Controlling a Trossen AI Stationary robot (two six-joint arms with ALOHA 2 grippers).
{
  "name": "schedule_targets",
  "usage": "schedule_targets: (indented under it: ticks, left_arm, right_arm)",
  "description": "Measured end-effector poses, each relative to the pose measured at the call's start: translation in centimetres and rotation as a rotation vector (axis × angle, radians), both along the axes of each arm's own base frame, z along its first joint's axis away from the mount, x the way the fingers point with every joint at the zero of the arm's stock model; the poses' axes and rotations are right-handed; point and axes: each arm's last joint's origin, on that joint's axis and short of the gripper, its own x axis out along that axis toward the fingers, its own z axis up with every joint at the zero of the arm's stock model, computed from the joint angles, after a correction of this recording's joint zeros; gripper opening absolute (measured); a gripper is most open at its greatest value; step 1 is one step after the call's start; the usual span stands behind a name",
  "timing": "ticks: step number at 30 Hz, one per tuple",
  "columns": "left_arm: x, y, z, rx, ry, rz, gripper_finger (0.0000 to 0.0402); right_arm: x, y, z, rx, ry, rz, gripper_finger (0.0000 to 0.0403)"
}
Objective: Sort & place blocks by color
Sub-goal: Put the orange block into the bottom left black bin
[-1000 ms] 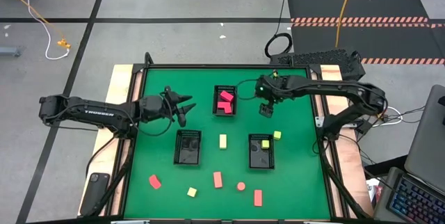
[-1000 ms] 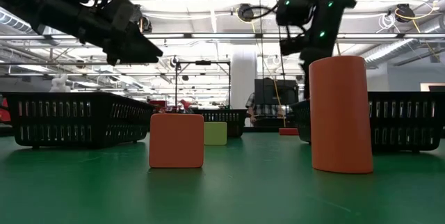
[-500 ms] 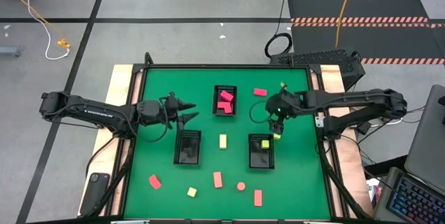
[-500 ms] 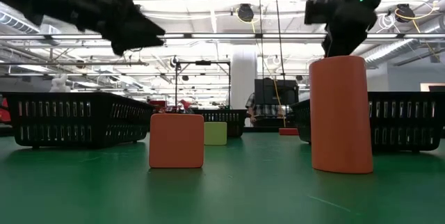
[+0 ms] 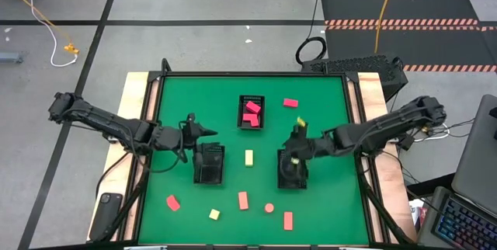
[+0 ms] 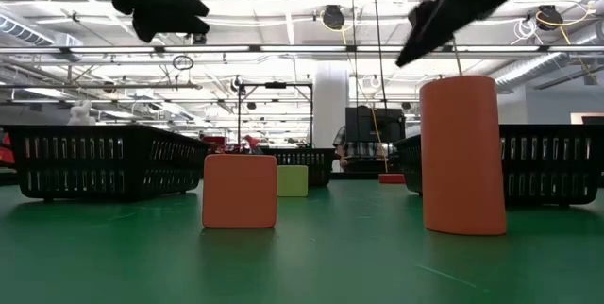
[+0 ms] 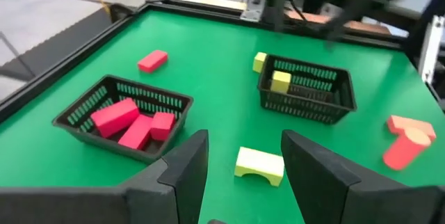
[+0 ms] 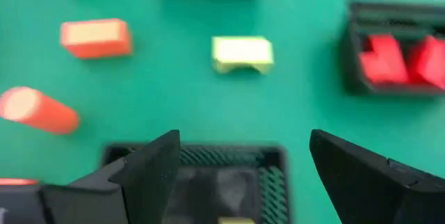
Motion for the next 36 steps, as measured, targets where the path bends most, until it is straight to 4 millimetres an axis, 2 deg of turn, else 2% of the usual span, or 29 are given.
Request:
schedule_targets:
  ticks: [5, 10, 15, 23, 29, 36]
  left_arm:
    - [0.3, 0.3, -0.4, -0.045, -0.013, 0.134, 0.0184]
    - [1.1, 0.1, -1.0, -0.055, -0.009, 0.157, 0.0184]
    - [2.2, -0.5, -1.9, -0.106, -0.021, 0.167, 0.0184]
    - [4.1, -2.6, -3.1, -0.163, -0.085, 0.107, 0.0184]
    - [5.0, -3.7, -3.5, -0.18, -0.157, 0.091, 0.0184]
    - [5.1, -3.6, -3.6, -0.172, -0.162, 0.123, 0.0184]
  right_arm:
    - [1.7, 3.1, -1.2, -0.01, -0.004, 0.11, 0.0313]
    - [2.8, 5.5, -3.0, 0.016, -0.006, 0.178, 0.0313]
    - [3.0, 8.0, -3.7, 0.059, -0.059, 0.258, 0.0313]
    - [2.4, 11.1, -4.7, 0.073, -0.081, 0.346, 0.0313]
    - [3.3, 12.1, -7.5, 0.057, -0.058, 0.358, 0.0313]
    - [4.1, 11.9, -8.3, 0.05, -0.074, 0.352, 0.0313]
